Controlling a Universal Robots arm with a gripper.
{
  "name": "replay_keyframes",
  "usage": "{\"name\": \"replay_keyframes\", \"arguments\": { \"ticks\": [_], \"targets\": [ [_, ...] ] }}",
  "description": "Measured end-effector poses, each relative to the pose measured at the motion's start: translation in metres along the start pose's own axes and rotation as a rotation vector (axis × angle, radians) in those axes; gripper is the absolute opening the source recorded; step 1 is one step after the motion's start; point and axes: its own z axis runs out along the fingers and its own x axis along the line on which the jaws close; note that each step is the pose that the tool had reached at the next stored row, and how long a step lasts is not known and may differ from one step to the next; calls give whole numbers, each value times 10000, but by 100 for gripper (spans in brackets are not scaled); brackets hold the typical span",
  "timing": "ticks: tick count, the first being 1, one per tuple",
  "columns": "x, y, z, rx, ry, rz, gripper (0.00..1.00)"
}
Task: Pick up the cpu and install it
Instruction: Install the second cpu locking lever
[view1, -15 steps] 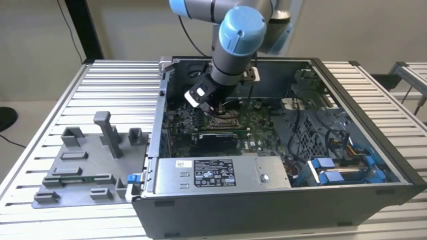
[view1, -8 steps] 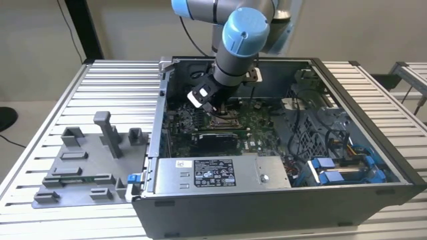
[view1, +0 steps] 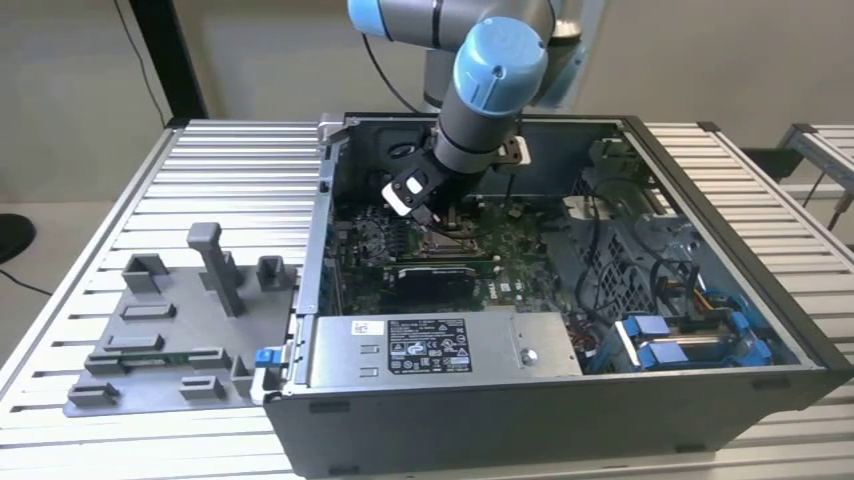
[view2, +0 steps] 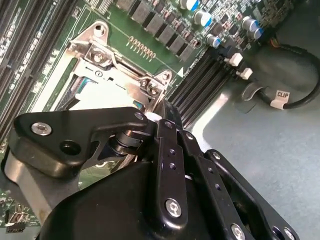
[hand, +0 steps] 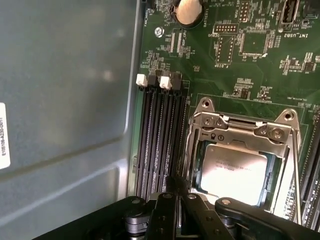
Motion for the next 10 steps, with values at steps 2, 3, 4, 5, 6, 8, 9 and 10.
{"name": "replay_keyframes", "arguments": {
  "ticks": [2,3,4,5,6,8,9,10],
  "targets": [
    [-4,39,-3,8,2,3,0],
    [-7,60,-4,13,4,4,0],
    [-9,83,-6,21,5,7,0],
    [-11,101,-8,27,7,10,0],
    [-14,119,-9,34,8,14,0],
    [-17,154,-12,49,10,20,0],
    [-19,167,-13,56,11,22,0],
    [-20,177,-14,62,11,24,0]
  ]
}}
